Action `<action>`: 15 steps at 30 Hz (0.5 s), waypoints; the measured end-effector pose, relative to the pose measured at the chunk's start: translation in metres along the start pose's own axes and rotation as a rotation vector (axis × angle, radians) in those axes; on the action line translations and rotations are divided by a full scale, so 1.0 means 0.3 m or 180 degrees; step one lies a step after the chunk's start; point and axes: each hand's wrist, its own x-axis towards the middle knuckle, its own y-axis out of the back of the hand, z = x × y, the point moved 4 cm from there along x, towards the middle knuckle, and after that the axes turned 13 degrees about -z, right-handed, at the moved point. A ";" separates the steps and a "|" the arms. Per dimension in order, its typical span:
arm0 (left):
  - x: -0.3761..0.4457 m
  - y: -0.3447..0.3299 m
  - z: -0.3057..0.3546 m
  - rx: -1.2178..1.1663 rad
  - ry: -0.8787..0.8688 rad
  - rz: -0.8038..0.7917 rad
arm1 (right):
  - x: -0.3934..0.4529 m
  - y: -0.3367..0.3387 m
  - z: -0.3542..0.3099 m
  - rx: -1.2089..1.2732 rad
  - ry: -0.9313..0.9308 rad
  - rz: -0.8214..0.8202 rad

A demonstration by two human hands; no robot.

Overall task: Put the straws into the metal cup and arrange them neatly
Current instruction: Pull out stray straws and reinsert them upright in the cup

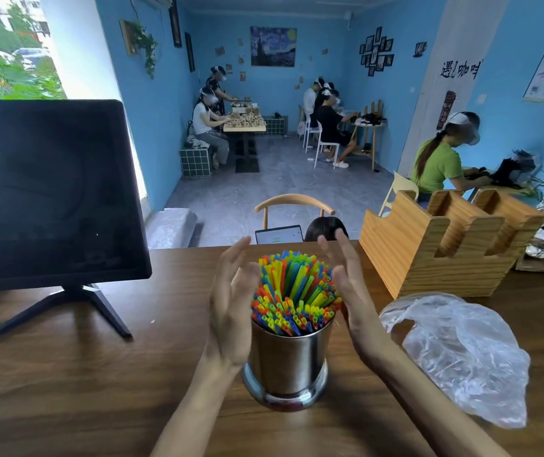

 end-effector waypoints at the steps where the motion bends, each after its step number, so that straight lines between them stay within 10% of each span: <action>1: -0.011 0.003 -0.027 -0.0335 0.0139 0.0232 | -0.016 -0.008 0.024 0.0255 -0.0023 0.0186; 15: -0.017 -0.094 -0.079 -0.0632 0.0363 0.0857 | 0.014 -0.099 0.104 0.0570 0.0003 0.1365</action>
